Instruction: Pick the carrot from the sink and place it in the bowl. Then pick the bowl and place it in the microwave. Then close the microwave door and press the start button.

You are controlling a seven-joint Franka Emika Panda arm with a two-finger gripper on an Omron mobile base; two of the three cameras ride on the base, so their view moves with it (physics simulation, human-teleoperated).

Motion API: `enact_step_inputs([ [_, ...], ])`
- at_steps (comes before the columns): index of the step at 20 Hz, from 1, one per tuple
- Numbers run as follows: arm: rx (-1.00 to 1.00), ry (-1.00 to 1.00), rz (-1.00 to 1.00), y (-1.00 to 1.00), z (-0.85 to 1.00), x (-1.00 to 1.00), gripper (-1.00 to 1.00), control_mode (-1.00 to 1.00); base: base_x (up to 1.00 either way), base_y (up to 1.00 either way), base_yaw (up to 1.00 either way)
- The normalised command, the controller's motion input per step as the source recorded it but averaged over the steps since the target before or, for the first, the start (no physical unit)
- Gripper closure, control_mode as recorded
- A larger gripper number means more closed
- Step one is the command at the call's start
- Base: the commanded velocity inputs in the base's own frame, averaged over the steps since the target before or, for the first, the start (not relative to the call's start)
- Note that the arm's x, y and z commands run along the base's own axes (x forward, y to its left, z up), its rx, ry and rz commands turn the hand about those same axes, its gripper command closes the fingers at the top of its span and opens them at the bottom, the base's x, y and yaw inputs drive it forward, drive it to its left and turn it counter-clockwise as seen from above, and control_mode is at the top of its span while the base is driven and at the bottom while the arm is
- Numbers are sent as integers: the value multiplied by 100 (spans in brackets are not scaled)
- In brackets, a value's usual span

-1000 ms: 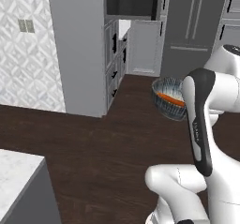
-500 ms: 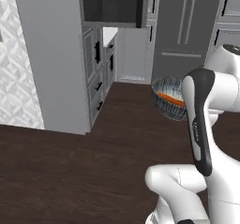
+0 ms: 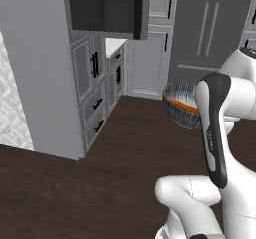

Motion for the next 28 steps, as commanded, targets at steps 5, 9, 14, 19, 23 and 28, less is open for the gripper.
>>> enact_step_inputs([
  [5,0,0,0,0,0,0,100,100,55,-100,36],
  [9,0,0,0,0,0,0,100,100,44,-100,37],
  [14,0,0,0,0,0,0,100,100,38,-100,39],
  [19,0,0,0,0,0,0,100,100,34,-100,41],
  [23,0,0,0,0,0,0,100,100,27,-100,41],
  [28,0,0,0,0,0,0,100,100,12,-100,43],
])
